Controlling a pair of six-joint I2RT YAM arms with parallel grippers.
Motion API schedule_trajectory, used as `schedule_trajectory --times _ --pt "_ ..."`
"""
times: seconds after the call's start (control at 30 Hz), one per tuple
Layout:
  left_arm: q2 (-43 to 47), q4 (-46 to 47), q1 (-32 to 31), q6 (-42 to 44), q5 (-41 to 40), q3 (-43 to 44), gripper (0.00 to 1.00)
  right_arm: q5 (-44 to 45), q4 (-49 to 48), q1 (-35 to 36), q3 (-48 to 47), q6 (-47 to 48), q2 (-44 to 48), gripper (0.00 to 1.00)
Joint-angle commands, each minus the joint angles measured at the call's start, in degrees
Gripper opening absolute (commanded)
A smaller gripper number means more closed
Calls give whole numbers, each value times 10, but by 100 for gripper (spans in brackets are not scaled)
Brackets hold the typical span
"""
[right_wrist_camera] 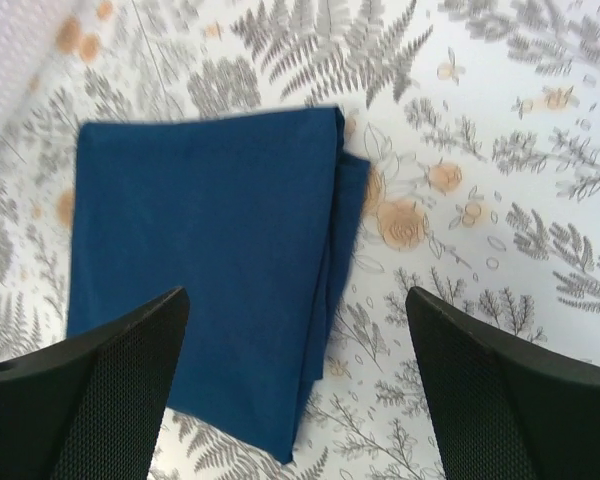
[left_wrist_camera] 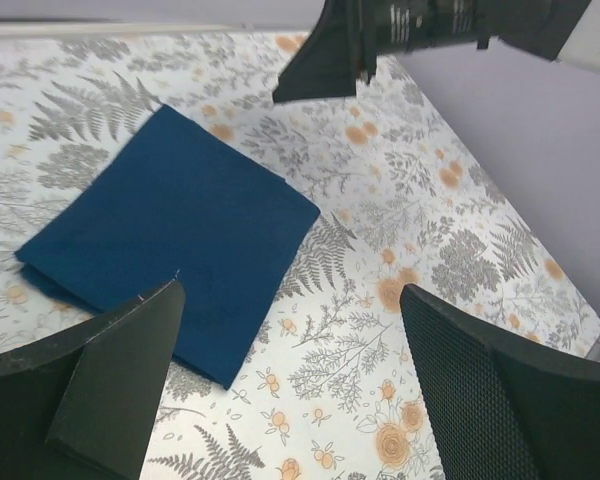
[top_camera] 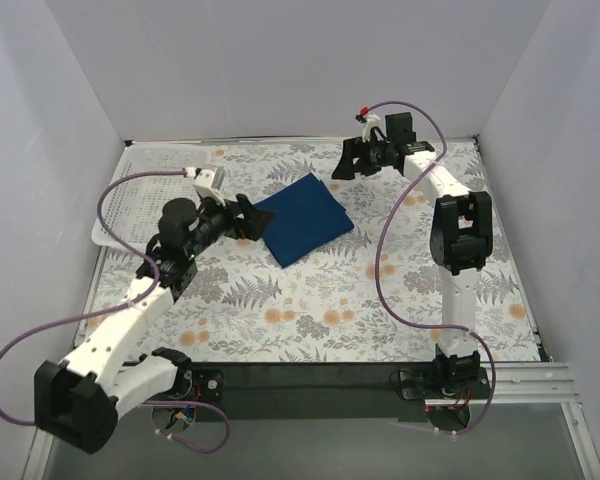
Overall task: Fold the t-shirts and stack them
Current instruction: Fold the tshirt, then neatly place the folded tshirt to the corner
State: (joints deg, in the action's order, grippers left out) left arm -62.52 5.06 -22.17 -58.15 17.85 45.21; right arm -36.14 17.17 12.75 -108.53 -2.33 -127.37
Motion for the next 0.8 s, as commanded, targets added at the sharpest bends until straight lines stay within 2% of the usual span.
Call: schedule_trajectory --times 0.0,0.17,0.3,0.53,0.63,0.67,0.73,0.77 --pt "75 -95 6 15 -58 -52 83 19 95 12 10 88 -36 80" --pt "194 -151 9 8 -63 -93 83 23 135 27 -12 123 -68 78" --pt "243 -169 9 3 -62 -116 84 8 148 39 0 131 -72 78" --pt "280 -180 9 -8 -60 -132 84 -18 159 68 66 136 -64 69" --pt "283 -180 9 -7 -59 -133 84 -18 159 70 77 127 -68 61" --pt "284 -180 8 -6 -57 -134 84 -14 158 69 80 125 -68 52" --pt "286 -180 9 -6 -56 -134 84 -11 158 65 80 120 -68 44" --pt "289 -181 9 -6 -56 -134 84 -11 157 57 77 119 -67 33"
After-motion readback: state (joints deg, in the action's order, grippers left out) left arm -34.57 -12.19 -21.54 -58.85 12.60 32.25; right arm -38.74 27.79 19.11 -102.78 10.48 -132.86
